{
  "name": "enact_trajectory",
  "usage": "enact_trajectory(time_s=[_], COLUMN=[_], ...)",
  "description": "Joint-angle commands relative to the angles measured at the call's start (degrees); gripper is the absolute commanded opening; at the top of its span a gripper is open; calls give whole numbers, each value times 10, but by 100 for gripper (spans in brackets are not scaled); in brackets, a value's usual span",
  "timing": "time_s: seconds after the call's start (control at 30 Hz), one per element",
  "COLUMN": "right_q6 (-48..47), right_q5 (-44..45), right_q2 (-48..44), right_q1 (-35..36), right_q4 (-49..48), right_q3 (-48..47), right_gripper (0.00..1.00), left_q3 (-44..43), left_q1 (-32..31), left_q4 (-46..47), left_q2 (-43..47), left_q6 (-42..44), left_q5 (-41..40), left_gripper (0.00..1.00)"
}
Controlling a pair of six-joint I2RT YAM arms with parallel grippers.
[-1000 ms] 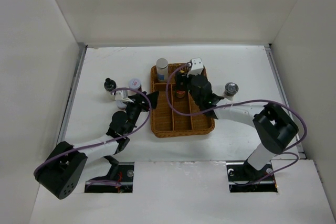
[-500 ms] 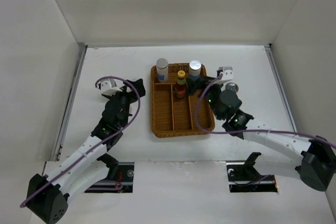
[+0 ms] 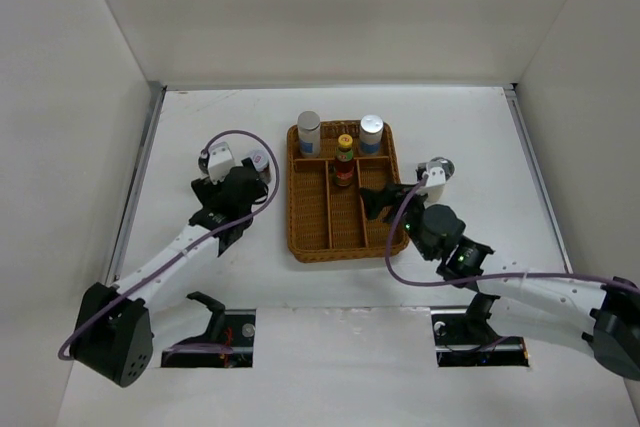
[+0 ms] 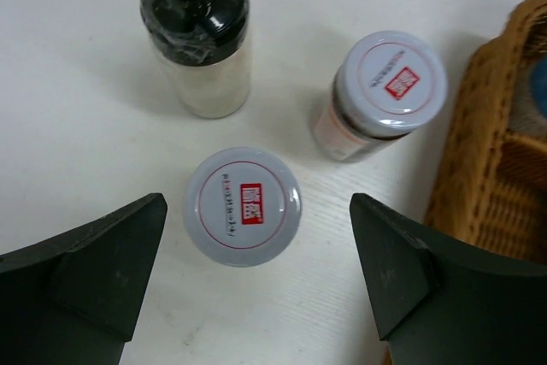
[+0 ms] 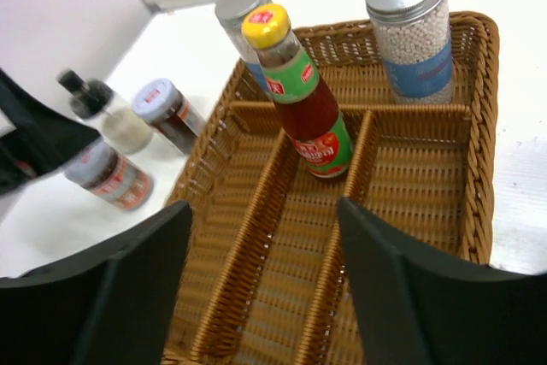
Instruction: Organize the condiment bottles
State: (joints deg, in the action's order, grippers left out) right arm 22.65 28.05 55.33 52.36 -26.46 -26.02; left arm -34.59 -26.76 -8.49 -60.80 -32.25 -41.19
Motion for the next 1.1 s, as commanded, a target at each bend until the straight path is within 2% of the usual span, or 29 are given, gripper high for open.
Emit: enact_trajectory(time_s=[0.0,0.17,0.27,0.33,0.43,0.5,0.6,0.73,0.87,1.07], right_q6=[9,10,11,11,17,18,18,19,21,21], right_q5=[-9,-13,-14,-12,-13,-12,-14,-12,-9,2], right_q2=[-14,-3,-7,-13,-17,-18,-9,-8,-17,-41], right_q1=[-5,-4,-5,-11,-16,-17,-21,-22,-26,-33], right_q4=[-34,-36,-35,-36,-36,-36,-36,-38,-42,-40], right_q3=[8,7,9,12,16,16,15,15,22,32], right_gripper=[79,82,82,82,82,82,82,83,83,83], left_q3=[-20,-23,-12,-7,0,-5,-37,-92,-139,-182], left_q1=[17,33,44,49,44,29,-18,-94,-162,-169], left_q4=[0,24,37,48,61,55,28,14,63,185], left_q2=[-19,-59,-66,-72,-54,-18,56,82,13,-137], left_q6=[9,15,15,15,19,25,43,49,53,78], left_q5=[-1,37,41,47,46,44,33,-2,2,46], left_gripper=[91,89,81,71,43,35,33,33,33,33])
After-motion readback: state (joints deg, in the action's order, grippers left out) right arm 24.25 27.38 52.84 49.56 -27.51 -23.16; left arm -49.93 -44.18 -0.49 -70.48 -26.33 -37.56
